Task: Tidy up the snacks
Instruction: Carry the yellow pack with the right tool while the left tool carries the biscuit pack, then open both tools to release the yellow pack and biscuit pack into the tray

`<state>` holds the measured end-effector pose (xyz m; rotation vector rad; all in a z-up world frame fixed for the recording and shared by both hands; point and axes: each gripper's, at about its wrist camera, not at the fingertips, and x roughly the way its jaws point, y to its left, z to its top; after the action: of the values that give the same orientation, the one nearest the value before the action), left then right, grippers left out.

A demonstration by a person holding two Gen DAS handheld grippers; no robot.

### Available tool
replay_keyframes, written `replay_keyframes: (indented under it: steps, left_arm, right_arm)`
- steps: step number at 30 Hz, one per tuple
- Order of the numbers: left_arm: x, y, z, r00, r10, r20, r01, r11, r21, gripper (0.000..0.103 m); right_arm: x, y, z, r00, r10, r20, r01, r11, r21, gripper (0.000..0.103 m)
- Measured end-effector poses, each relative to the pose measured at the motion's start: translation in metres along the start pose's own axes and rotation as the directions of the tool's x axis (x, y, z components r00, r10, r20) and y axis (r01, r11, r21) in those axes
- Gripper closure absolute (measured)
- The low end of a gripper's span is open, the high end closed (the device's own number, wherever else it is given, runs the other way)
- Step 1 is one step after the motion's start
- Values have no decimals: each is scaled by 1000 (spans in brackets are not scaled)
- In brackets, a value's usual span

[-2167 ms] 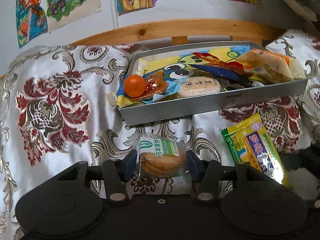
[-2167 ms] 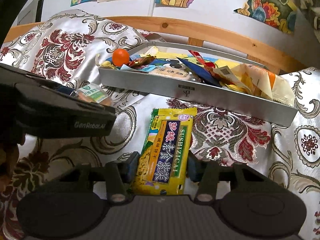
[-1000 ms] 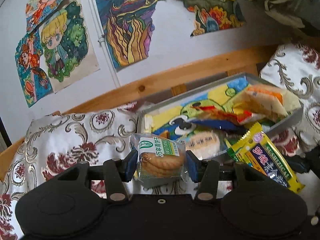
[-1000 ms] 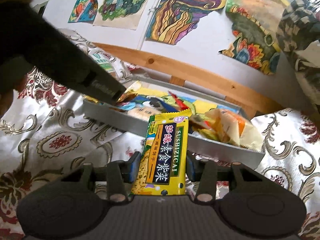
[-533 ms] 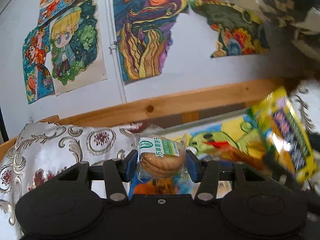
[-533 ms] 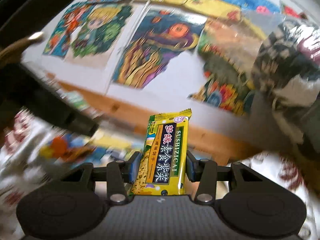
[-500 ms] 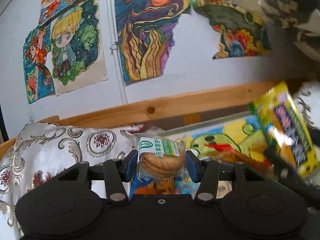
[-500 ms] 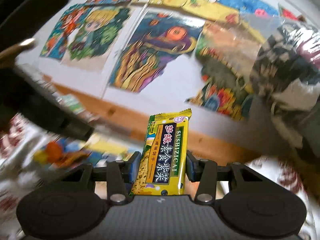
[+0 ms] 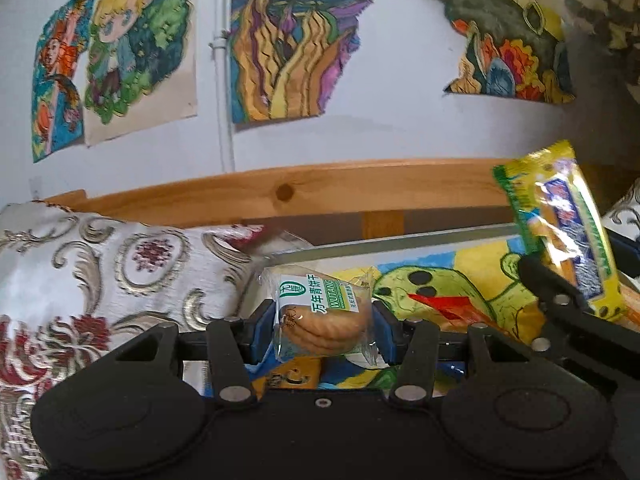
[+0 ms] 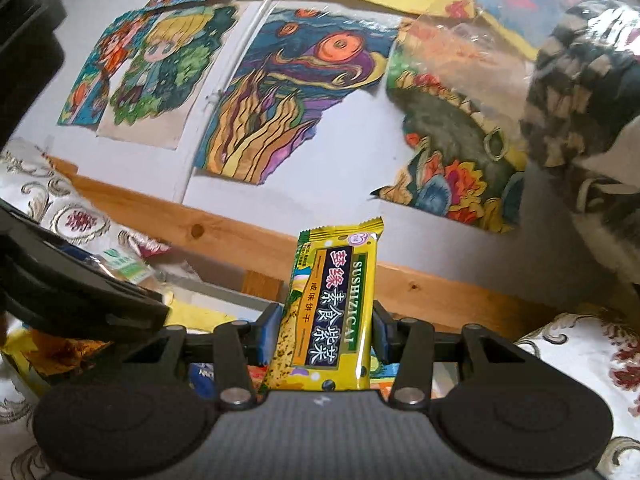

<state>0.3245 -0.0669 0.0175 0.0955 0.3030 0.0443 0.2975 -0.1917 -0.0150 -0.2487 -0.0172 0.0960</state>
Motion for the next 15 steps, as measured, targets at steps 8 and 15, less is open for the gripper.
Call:
replay_keyframes:
  steps: [8,15]
  left_arm:
    - [14,-2,-12,998,7,-57,-9,999,-45,50]
    - [22,5,-17,995,26,-99,-35,995,-94,50]
  right_arm:
    - [11,2,-7,999,26,-37,-27,1000,-9,53]
    - [17,-1,-11,997,35,-73,-34,999,16,53]
